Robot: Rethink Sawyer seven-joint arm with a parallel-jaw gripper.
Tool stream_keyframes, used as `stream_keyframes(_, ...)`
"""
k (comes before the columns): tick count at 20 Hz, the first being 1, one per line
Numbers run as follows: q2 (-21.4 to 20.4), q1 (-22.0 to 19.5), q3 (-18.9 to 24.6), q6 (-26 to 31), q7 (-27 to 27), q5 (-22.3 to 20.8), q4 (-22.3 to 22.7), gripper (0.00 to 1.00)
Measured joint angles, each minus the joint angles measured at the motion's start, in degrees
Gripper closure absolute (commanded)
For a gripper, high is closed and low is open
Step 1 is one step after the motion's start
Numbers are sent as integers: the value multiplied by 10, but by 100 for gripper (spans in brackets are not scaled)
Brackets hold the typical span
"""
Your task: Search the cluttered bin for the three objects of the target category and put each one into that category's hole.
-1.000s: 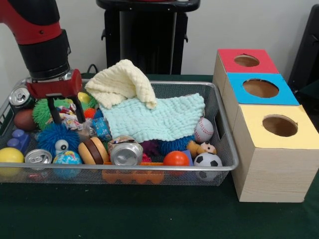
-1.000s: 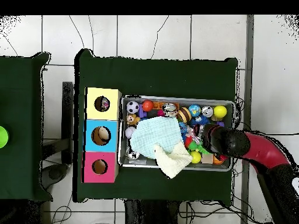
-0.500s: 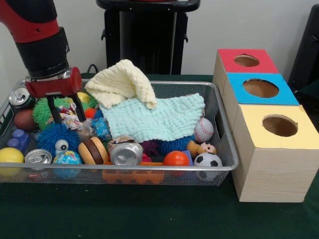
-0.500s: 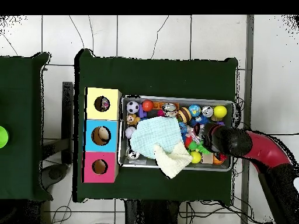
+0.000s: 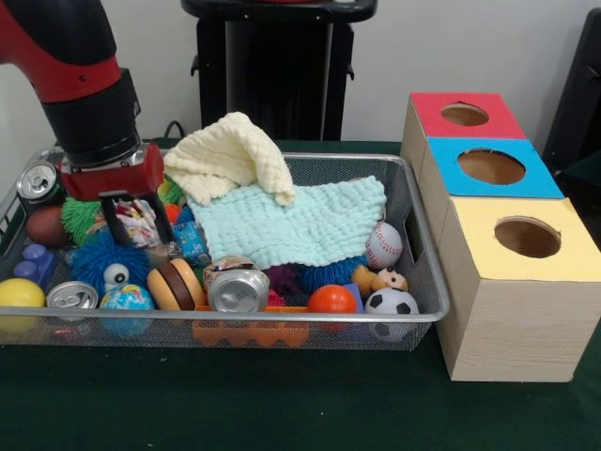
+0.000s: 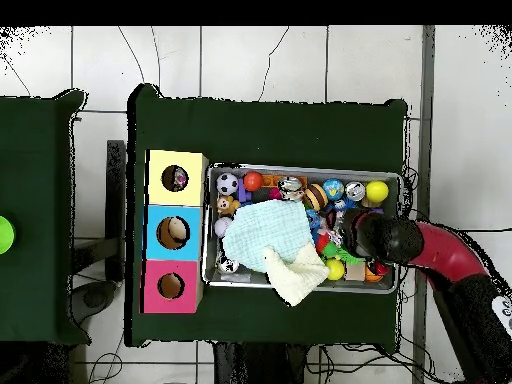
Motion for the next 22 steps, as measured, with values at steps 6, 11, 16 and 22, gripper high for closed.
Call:
stream_keyframes(6, 19, 7, 0, 6, 0, -10, -14, 0)
stream_keyframes(11, 27, 7, 0, 11, -1, -13, -22, 0)
stream_keyframes(16, 26, 7, 1, 21, -1, -14, -25, 0)
stream_keyframes(22, 13, 7, 4, 52, -1, -14, -25, 0)
